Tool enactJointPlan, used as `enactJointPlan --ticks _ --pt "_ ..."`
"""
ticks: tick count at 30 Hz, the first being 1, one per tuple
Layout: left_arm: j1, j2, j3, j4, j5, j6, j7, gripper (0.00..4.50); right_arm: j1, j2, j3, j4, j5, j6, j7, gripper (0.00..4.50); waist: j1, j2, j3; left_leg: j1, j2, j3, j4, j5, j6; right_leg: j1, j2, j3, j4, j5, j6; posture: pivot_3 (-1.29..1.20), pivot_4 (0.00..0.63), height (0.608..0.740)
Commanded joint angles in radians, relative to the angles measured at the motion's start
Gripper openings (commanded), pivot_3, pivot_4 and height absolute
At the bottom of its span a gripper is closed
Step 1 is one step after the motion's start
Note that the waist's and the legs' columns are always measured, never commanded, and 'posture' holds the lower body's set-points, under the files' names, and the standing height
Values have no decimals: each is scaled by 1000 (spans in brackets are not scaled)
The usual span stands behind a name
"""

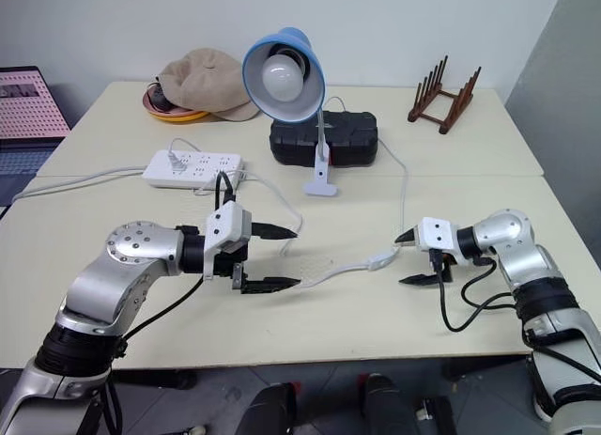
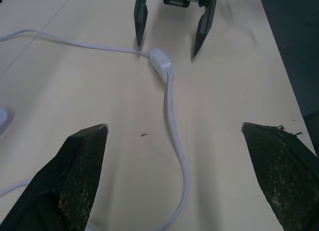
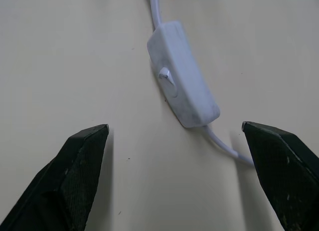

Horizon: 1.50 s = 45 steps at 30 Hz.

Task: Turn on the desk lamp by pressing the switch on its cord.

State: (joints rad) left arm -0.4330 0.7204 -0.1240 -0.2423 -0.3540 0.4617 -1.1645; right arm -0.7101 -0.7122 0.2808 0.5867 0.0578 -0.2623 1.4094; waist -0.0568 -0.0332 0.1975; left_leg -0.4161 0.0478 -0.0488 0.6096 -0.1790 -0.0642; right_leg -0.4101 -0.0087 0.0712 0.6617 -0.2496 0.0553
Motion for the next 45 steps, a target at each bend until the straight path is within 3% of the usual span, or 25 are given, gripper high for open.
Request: enactJointPlan --ticks 1,4,18,21,25,30,33,38,45 --pt "20 5 27 -70 -33 15 20 4493 -63 22 3 62 -16 -65 45 4500 0 0 0 1 0 0 0 0 0 0 0 0 1 0 0 0 150 740" --pt "29 8 31 -82 -37 21 29 4493 -101 54 10 122 -24 -91 60 4500 0 0 0 2 0 0 1 0 0 0 0 0 2 0 -1 0 150 740" --pt "38 16 30 -92 -54 25 42 4500 -156 96 10 277 -95 -206 61 924 0 0 0 1 0 0 1 0 0 1 0 0 2 1 0 0 150 740" --pt "37 14 34 -83 -65 39 46 4500 -153 88 -3 258 -76 -181 78 382 0 0 0 2 0 -1 1 0 0 1 0 0 3 1 0 0 150 740" --pt "37 -7 72 -87 -168 174 73 4500 -111 93 -47 93 31 59 109 356 0 0 0 1 0 -1 1 0 0 1 0 0 3 1 0 0 150 740" --pt "77 -10 120 -121 -340 374 97 4500 -29 62 -106 -310 260 695 81 356 0 1 0 1 0 -2 1 0 0 0 1 0 4 1 0 0 150 740" --pt "76 -12 112 -130 -367 405 107 4500 6 12 -121 -509 383 980 71 356 2 2 1 1 0 -3 1 0 0 0 1 -2 4 0 0 0 150 740" --pt "19 -75 104 -81 -424 469 148 4500 -3 49 -201 -634 531 1225 -63 356 7 1 1 1 0 -3 3 0 0 1 1 -2 4 -2 -5 0 150 740" --pt "-84 -226 145 -28 -559 589 254 4500 22 65 -227 -748 636 1349 -154 356 10 1 1 -1 -1 -4 4 0 0 1 1 -2 3 1 0 0 150 740"
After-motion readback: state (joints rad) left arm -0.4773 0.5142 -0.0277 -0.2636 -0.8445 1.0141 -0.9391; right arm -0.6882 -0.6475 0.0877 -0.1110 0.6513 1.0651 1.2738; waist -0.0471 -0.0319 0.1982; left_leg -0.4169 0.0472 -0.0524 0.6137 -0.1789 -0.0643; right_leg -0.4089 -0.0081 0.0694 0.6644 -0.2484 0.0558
